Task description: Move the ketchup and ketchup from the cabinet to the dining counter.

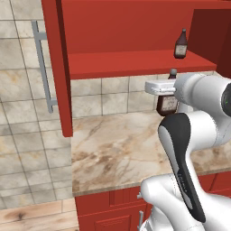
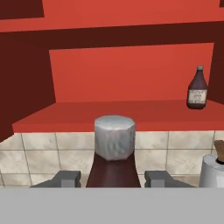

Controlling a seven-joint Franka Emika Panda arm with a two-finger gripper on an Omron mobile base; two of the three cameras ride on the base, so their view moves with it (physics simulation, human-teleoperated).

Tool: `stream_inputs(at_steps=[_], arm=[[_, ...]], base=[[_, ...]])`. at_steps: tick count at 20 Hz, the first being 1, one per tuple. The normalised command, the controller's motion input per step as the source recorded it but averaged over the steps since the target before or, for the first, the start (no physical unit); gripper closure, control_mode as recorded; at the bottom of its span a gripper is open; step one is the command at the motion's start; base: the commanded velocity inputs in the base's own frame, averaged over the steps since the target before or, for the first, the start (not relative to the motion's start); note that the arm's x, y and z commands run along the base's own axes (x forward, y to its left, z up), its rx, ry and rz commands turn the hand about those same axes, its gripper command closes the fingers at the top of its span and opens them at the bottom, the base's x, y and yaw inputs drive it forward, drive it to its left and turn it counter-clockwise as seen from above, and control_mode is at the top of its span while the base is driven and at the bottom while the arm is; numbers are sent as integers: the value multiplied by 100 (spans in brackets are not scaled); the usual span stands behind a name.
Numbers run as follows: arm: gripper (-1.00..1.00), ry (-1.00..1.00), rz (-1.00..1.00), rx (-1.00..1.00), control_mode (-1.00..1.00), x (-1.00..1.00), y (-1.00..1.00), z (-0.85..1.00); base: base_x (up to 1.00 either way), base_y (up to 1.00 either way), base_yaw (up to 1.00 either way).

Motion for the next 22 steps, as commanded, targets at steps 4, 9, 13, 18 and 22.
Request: stream_inputs(at_steps=[4,9,13,18,22], arm=[[100,0,0,0,-100,0,0,0],[100,0,0,0,100,0,0,0],[100,0,0,0,100,0,0,0],[100,0,0,0,100,0,0,0],[100,0,0,0,100,0,0,0]], base=[[0,0,0],[0,0,0],[0,0,0],[-5,0,2],[-34,0,5]])
